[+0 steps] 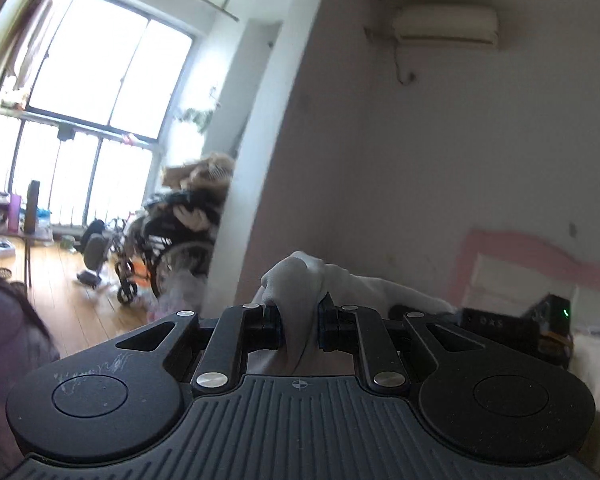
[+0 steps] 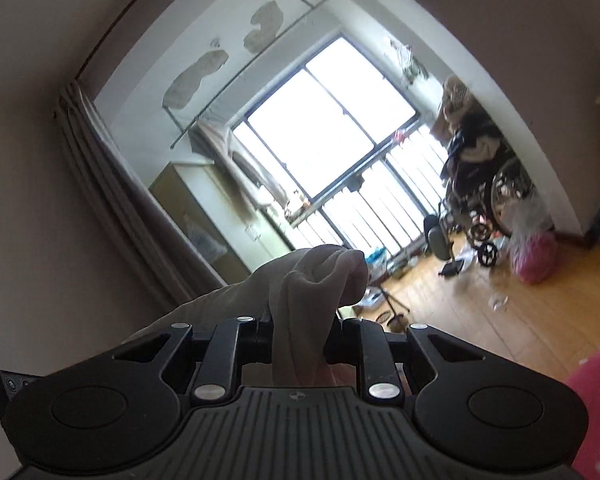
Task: Fold clothes
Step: 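Lift the folded white sweatshirt off the bedspread with both grippers, then carry the sweatshirt onto the folded clothes stack and open the left gripper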
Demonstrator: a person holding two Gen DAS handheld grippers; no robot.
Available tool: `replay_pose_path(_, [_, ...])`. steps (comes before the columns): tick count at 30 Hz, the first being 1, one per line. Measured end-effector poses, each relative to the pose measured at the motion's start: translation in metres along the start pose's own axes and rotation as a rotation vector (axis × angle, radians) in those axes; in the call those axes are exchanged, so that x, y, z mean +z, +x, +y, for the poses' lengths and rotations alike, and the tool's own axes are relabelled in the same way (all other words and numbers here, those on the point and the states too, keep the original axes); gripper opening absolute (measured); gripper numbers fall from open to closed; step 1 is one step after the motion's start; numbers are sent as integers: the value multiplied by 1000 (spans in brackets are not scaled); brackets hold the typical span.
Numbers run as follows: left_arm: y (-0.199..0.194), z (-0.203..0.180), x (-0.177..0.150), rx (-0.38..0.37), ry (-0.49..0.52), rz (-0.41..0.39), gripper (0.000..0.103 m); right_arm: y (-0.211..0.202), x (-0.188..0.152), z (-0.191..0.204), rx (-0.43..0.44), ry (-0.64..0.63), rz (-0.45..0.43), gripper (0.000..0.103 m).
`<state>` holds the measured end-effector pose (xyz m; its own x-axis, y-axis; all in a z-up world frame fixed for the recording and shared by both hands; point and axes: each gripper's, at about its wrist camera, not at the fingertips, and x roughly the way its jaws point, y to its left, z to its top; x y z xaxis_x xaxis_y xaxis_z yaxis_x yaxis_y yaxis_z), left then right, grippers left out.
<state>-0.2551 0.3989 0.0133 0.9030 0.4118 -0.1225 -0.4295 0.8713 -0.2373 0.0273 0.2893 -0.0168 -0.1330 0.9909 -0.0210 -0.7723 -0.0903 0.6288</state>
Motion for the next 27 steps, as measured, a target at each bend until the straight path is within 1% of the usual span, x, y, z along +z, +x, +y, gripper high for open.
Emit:
replay_pose_path(2, [-15,-5,-30,-23,-6,67,13,-32,-28,0,-24,-14,28,23])
replay_pose_path(5, [-37,-15,-59,-63,-17,136,13,-78,-45,-4,-70,-20,57,23])
replay_pose_path(7, [-44,-21,-72,-77,-4,175,13,-96,-54,1,-108,-46,77,23])
replay_pose_path(10, [-55,-26,-86,-78,21,201,13,-108,-65,13,-145,-95,117,23])
replay_pose_path(13, [-59,-22,-88,-68,51,213,13,-120,-75,29,-165,-157,137,24])
replay_pose_path(15, [-58,-22,-89,-59,70,225,13,-126,-80,35,-180,-168,146,25])
replay_pose_path(18, [-58,-17,-85,-53,78,243,14,-134,-83,42,-191,-155,151,29])
replay_pose_path(20, [-64,-23,-92,-47,120,254,14,-142,-88,44,-196,-139,155,35])
replay_pose_path(23, [-71,-26,-103,-39,130,276,14,-156,-101,43,-207,-94,164,42])
replay_pose_path(24, [-71,-26,-104,-37,137,277,14,-161,-105,42,-212,-75,165,43])
replay_pose_path(27, [-71,-28,-107,-35,159,285,14,-181,-109,30,-230,75,161,47])
